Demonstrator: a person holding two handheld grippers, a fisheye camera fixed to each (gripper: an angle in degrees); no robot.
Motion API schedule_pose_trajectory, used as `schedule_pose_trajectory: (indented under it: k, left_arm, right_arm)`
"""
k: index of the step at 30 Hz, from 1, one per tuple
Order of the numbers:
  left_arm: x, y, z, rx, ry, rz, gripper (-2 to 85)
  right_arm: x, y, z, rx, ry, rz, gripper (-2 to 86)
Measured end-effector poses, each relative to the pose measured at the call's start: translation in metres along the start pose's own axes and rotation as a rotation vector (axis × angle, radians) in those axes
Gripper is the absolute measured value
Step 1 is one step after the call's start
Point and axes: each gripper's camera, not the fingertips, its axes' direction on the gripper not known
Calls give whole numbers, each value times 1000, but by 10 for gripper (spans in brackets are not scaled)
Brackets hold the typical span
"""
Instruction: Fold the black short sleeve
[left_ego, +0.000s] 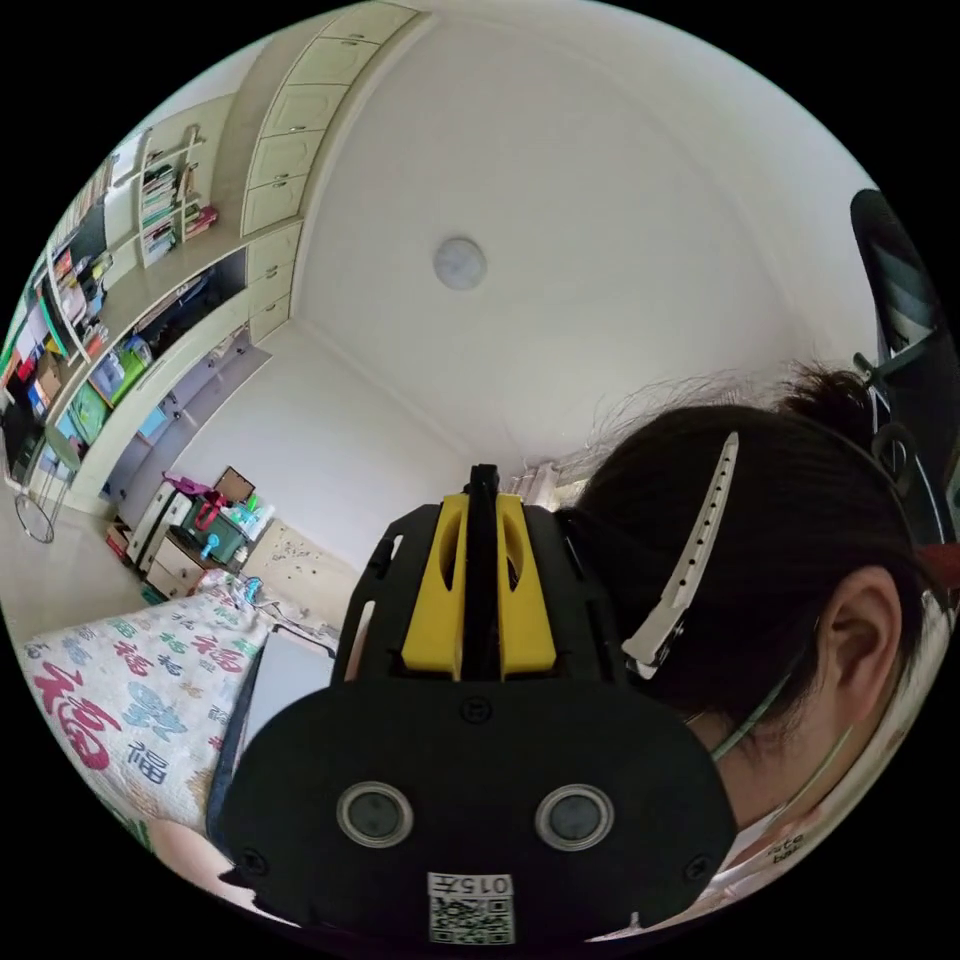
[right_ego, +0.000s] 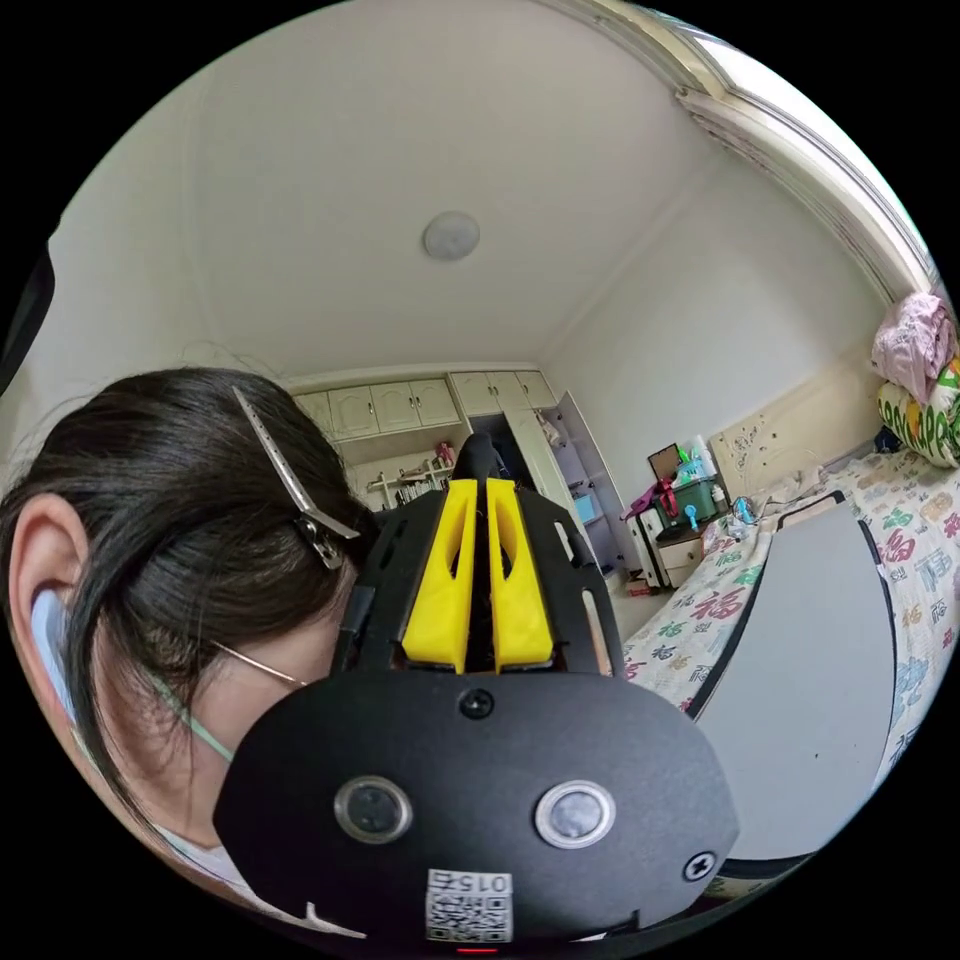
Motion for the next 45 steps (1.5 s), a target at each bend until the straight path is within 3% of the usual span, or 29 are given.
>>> schedule_pose_trajectory:
  k: [9, 16, 21, 27, 34, 39, 41, 45]
  left_arm:
    - [16, -71, -102, -149, -301, 126, 45]
    - [60, -112, -191, -239, -589, 290, 46]
    - [77, -99, -238, -349, -701, 321, 44]
    - [64, -45, -305, -469, -766, 195, 44]
    - [-15, 13, -379, -464, -907, -34, 43]
    - [-132, 87, -446, -440, -1213, -152, 64]
    - [-172, 119, -468, -413, -1426, -191, 93]
    - [-174, 154, -446, -441, -1424, -191, 88]
  right_arm:
    - [59, 47, 64, -191, -193, 32, 2]
    - [92, 99, 198, -559, -455, 6, -4]
    - [98, 156, 249, -714, -496, 1, -4]
    - [114, 223, 306, -921, -506, -7, -5]
    - [124, 303, 428, -1162, -479, -8, -1]
    - [121, 416, 559, -1402, -319, 10, 25]
    - [124, 457, 610, -1537, -174, -30, 42]
    - [128, 431, 618, -1485, -256, -59, 32]
